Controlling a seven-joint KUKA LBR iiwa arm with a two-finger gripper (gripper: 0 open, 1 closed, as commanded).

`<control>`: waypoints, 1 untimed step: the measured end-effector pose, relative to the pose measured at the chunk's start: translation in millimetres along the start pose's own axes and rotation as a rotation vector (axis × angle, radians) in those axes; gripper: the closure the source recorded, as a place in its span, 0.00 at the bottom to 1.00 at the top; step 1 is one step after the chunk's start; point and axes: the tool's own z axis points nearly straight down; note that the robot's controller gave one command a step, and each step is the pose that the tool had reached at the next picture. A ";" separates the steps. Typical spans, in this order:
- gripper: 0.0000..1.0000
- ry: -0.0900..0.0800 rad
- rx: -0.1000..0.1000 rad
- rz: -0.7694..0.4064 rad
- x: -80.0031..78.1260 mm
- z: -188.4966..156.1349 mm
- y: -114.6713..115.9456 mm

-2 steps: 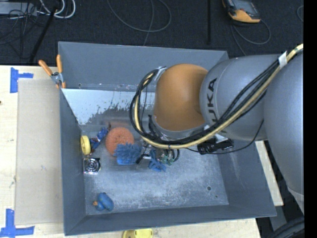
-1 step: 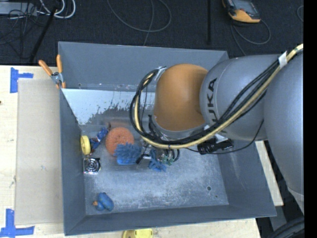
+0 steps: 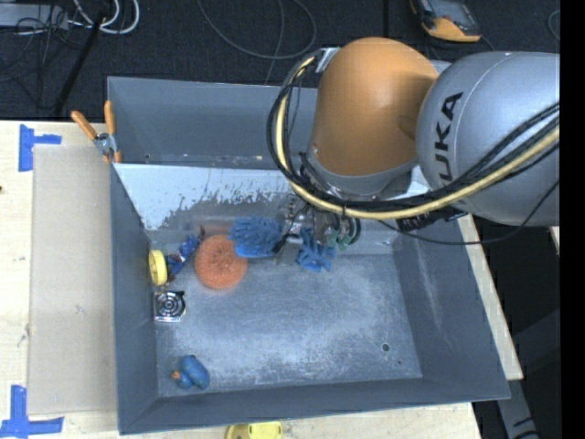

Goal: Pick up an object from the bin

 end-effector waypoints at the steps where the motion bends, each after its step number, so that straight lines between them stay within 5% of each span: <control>1: 1.00 0.000 0.000 0.000 0.0 0.0 0.0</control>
Offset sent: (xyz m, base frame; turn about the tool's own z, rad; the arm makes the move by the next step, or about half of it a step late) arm 0.0077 -0.0025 -0.0257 -0.4457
